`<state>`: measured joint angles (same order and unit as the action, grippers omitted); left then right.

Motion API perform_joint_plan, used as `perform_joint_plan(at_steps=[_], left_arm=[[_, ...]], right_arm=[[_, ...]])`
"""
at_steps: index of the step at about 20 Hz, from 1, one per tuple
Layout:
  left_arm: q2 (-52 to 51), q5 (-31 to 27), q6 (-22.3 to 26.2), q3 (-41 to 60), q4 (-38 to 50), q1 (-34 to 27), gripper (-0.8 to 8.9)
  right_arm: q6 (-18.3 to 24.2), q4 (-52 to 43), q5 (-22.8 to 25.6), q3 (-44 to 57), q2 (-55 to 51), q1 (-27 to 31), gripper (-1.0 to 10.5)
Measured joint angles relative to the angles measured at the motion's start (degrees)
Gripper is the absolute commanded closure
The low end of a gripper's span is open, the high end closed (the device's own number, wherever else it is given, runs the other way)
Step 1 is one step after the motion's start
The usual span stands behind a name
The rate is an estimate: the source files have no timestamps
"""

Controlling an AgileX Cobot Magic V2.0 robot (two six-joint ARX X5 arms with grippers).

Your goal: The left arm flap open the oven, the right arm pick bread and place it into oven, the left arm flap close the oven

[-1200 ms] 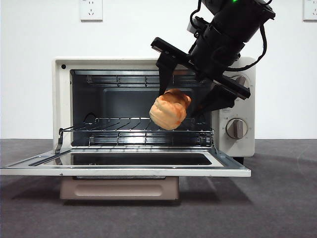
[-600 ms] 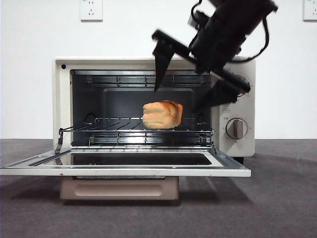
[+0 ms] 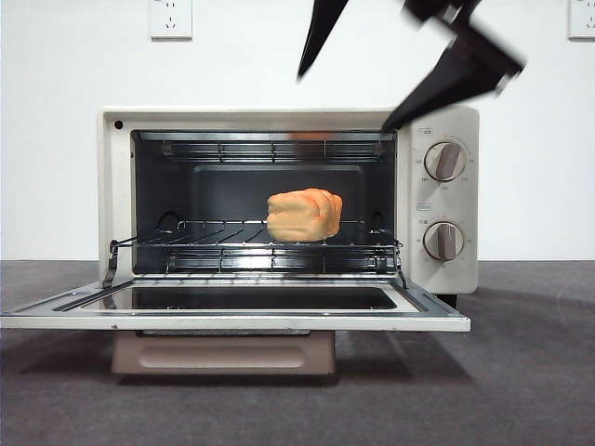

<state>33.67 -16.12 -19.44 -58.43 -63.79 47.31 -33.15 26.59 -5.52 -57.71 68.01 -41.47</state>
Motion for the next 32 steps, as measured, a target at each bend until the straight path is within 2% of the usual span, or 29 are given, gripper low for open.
perform_joint_plan(at_steps=[4, 7, 12, 14, 17, 24, 27, 32], left_arm=[[6.3, 7.4, 1.5, 0.0, 4.1, -2.4, 8.01], [13.4, 18.5, 4.4, 0.0, 8.2, -8.3, 8.01], [24.5, 35.5, 8.0, 0.0, 12.8, -26.0, 8.01], [28.5, 41.4, 8.8, 0.2, 13.6, -33.5, 8.01], [31.5, 48.5, 8.9, 5.0, 20.5, -41.6, 8.00], [31.6, 50.1, 0.3, 25.1, 39.3, -48.6, 8.00], [33.0, 50.1, -1.1, 29.3, 41.6, -48.8, 8.00], [39.8, 50.9, -1.2, 30.0, 42.7, -48.4, 7.98]], right_arm=[[5.1, 8.4, -1.0, 0.0, -11.4, 0.0, 5.1], [8.3, 14.1, -0.4, -0.1, -20.4, 0.2, 5.1], [10.8, 23.9, 3.9, -0.2, -31.3, 0.2, 5.1], [10.9, 27.8, 4.1, -0.3, -34.3, 0.2, 5.1], [10.9, 31.8, 4.1, -0.3, -36.9, 0.2, 5.1], [10.9, 33.4, 6.4, -0.3, -37.4, 0.2, 5.1], [10.9, 33.4, 7.5, -0.3, -37.4, 0.2, 5.1], [10.9, 32.5, 8.6, -0.3, -37.4, 0.2, 5.1]])
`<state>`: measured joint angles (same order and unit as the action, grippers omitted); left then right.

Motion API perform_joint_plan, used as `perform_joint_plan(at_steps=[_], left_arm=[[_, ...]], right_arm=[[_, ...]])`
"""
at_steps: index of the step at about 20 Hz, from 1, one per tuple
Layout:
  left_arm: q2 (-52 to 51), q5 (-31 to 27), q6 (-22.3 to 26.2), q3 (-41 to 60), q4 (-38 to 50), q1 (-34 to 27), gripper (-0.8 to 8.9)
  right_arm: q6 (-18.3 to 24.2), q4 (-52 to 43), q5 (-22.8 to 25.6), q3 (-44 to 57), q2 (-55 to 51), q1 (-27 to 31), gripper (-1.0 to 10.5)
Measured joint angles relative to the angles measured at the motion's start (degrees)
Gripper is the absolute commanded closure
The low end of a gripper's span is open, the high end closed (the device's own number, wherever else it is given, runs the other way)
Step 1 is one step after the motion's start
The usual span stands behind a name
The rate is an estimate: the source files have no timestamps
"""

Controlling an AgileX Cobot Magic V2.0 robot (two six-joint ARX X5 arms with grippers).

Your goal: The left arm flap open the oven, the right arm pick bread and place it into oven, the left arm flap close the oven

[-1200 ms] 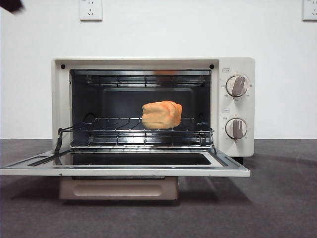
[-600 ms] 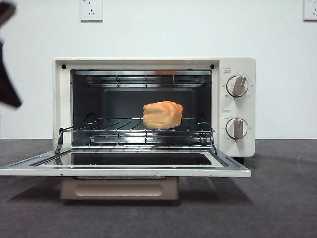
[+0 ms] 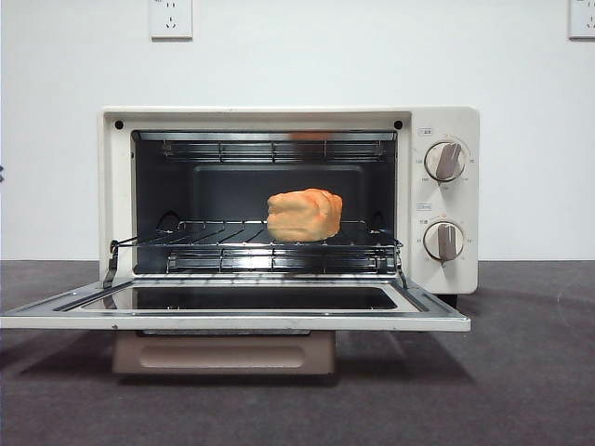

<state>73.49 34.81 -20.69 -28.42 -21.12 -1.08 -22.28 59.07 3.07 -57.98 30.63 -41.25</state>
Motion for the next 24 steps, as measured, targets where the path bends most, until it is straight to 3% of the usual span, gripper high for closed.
perform_joint_plan(at_steps=[4, 11, 16, 24], left_arm=[[2.9, 5.7, 0.1, 0.0, 1.8, 0.7, 7.98], [3.8, 9.9, -0.2, 0.1, 2.0, 1.3, 7.97], [3.9, 19.0, -4.5, 0.3, 8.2, 1.2, 7.98], [3.8, 20.7, -9.2, -5.8, 9.6, 1.2, 7.98]], right_arm=[[0.0, -0.2, 1.3, 0.0, 0.0, 0.0, 5.1], [0.0, -1.1, 1.3, 0.0, 0.0, 0.0, 5.1], [0.0, -2.3, 1.3, 0.0, 0.0, 0.0, 5.1], [-0.2, -2.4, 1.3, 0.0, 0.0, 0.0, 5.1]])
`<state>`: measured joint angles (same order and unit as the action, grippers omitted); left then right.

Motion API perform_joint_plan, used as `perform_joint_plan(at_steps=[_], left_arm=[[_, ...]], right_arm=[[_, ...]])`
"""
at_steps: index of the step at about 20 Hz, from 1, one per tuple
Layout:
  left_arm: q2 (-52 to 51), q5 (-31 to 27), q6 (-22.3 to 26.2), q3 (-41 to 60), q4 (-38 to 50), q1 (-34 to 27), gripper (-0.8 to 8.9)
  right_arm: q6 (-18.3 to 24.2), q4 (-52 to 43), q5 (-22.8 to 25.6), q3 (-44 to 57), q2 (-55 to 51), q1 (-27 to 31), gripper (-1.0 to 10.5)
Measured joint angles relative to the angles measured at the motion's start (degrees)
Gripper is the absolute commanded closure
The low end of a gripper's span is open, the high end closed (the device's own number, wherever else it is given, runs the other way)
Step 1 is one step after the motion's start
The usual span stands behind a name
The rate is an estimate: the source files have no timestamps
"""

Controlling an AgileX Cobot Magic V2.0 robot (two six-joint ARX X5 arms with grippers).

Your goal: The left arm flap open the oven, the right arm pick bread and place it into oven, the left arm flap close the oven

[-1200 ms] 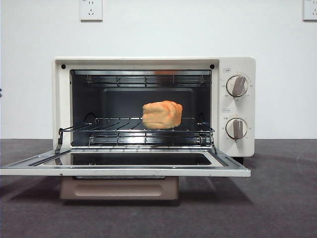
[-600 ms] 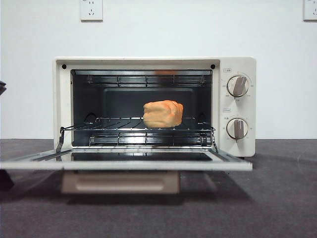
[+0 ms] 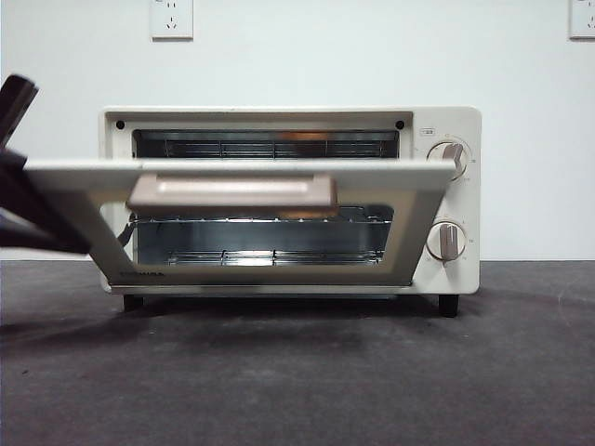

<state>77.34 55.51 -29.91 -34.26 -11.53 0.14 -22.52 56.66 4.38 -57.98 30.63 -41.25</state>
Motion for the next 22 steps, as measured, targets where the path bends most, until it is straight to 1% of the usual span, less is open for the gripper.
perform_joint_plan(at_steps=[5, 6, 8, 11, 14, 18, 22], left_arm=[[0.0, -0.9, -1.2, -6.5, 0.5, 0.1, 7.98], [0.0, -1.3, -1.5, -7.5, 1.6, 0.1, 7.98], [0.0, -1.1, -3.7, -8.4, 6.7, 0.2, 7.98], [0.0, -1.6, -9.9, -8.4, 17.1, 0.3, 7.98], [0.0, -1.8, -15.0, -8.4, 23.1, 0.3, 7.98], [-0.2, -0.8, -17.7, -8.5, 24.1, 0.3, 7.97], [-3.1, 2.0, -17.8, -8.5, 23.3, 0.3, 7.97]], right_arm=[[-0.2, -0.3, 0.0, 0.0, 0.0, 0.0, 5.1], [-0.2, -0.4, 0.0, 0.0, 0.0, 0.0, 5.1], [-0.3, -0.4, 0.0, 0.0, 0.0, 0.0, 5.1], [-0.3, -0.4, 0.0, 0.0, 0.0, 0.0, 5.1], [-0.3, -0.4, 0.0, 0.0, 0.0, 0.0, 5.1], [-0.3, -0.4, 0.0, 0.0, 0.0, 0.0, 5.1], [-0.2, -0.4, 0.0, 0.0, 0.0, 0.0, 5.1]])
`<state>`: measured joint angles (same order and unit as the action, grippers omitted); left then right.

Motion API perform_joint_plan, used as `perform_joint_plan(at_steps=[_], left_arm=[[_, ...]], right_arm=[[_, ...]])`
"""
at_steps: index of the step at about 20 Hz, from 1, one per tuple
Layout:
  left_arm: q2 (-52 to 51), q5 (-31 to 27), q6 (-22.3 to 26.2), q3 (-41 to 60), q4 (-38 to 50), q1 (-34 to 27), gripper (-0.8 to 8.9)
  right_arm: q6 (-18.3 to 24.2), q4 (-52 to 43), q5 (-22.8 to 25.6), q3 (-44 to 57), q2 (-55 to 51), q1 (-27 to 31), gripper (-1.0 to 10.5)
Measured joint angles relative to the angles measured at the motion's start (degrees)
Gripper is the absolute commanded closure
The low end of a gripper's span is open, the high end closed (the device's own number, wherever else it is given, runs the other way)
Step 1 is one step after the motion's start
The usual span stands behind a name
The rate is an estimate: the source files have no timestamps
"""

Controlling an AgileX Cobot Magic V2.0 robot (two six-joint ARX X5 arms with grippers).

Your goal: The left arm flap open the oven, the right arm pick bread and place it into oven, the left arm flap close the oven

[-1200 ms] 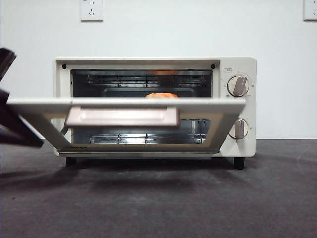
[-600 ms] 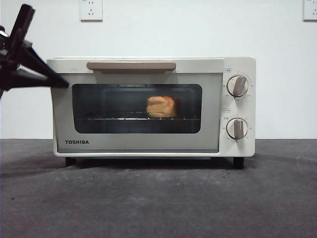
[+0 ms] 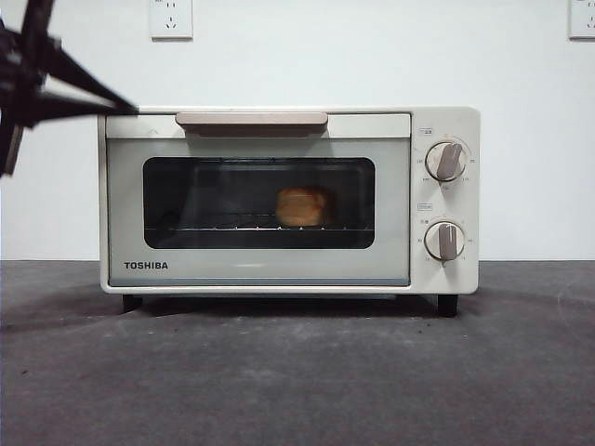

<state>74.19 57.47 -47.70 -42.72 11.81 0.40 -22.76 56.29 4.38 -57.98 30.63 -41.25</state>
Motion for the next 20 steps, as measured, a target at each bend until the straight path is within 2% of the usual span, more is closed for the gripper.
perform_joint_plan(at_steps=[6, 10, 13, 20], left_arm=[[-10.9, 0.4, 2.6, 0.0, -5.3, 0.0, 7.97], [-18.1, 0.3, 7.6, -0.1, -12.0, 0.0, 7.97], [-23.3, -1.2, 14.1, -0.7, -18.9, 0.0, 7.97], [-33.4, -11.6, 32.3, -2.0, -33.9, 0.3, 7.92]], right_arm=[[1.2, -0.2, 0.0, 0.0, 0.0, 0.0, 5.1], [3.8, -1.3, -0.1, 0.0, 0.0, 0.0, 5.1], [6.2, -2.9, -0.4, 0.0, 0.0, 0.0, 5.1], [9.4, -7.1, -3.1, 0.0, 0.0, 0.0, 5.1]])
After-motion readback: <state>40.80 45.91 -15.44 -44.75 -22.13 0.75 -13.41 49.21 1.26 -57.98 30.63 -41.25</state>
